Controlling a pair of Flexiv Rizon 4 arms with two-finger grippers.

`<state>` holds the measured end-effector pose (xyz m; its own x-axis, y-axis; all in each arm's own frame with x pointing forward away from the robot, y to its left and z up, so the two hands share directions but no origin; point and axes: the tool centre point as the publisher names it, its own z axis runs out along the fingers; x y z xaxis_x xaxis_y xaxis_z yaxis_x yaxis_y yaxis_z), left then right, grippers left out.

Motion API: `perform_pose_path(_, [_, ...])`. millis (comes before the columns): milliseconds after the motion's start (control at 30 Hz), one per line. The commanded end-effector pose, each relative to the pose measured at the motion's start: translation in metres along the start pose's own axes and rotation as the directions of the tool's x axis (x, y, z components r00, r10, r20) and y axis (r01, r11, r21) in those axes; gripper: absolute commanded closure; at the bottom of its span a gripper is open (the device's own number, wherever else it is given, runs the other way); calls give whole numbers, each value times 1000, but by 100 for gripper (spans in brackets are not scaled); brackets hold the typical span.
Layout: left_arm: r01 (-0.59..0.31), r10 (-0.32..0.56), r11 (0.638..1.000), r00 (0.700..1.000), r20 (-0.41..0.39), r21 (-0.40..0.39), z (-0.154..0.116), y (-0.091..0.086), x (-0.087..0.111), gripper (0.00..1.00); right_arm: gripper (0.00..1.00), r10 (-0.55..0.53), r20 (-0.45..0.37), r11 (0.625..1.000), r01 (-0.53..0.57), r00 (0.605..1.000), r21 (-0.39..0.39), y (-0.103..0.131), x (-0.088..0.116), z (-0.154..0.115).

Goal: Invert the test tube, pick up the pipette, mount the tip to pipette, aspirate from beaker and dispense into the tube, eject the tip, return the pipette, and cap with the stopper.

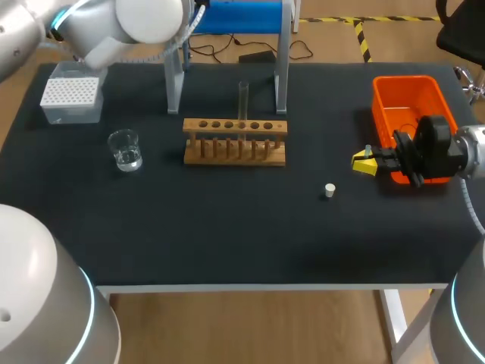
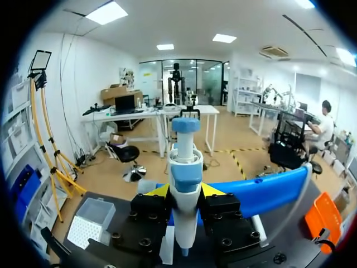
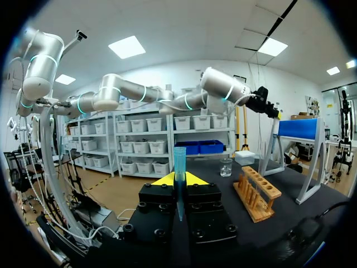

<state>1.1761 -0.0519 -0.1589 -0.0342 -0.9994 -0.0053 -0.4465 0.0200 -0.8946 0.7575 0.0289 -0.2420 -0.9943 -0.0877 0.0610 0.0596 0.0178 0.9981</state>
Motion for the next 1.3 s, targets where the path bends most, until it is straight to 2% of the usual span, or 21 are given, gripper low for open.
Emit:
perform_pose_path(33, [-18,18,1000,999,-28,17,-18,-3,-2,100,100,-1,-2,1000,1,1000,-1,-1,0,-1])
perform_pose_path(300, [-84,90,996,973,-212,40,-64,-15,0,100,100,-1,-2,1000,1,1000,-1,-1,0,-1])
perform_pose_path(400, [-130,141,990,939,-315,54,-89,-20,0,100,100,-1,-2,1000,1,1000,-1,-1,0,-1])
perform_pose_path(600, [-210,209,976,831,-516,57,-134,-22,4,100,100,-1,-2,1000,1,1000,-1,-1,0,-1])
perform_pose_path(667, [-248,241,966,766,-595,73,-149,-22,5,100,100,-1,-2,1000,1,1000,-1,-1,0,-1])
perform_pose_path(700, [-273,262,959,756,-600,75,-156,-22,7,100,100,-1,-2,1000,1,1000,-1,-1,0,-1])
perform_pose_path(1300, [-273,262,959,756,-600,75,-156,-22,7,100,100,-1,-2,1000,1,1000,-1,-1,0,-1])
